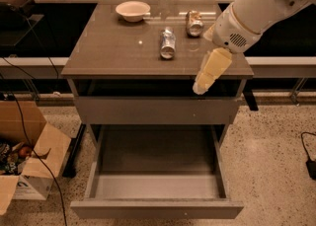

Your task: Place redbull can into middle drawer

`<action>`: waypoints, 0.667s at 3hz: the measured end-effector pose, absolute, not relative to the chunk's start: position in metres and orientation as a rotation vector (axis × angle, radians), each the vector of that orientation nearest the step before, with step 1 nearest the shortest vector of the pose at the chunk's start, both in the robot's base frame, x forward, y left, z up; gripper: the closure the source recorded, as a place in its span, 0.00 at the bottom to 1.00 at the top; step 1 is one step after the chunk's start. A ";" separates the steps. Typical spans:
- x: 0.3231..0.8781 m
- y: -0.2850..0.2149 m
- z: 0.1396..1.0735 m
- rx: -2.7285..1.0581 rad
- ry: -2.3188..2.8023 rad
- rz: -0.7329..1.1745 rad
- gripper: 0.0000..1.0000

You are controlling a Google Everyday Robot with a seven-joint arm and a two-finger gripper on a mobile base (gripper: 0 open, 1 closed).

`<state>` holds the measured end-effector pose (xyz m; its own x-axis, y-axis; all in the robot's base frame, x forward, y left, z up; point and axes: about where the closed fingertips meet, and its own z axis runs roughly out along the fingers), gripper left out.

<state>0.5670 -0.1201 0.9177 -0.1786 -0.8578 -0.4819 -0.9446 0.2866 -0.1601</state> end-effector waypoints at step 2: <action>0.622 -0.098 0.900 -1.465 2.003 0.264 0.00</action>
Offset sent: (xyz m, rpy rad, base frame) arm 0.0976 0.0304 -0.0241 0.1971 -0.1553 -0.0966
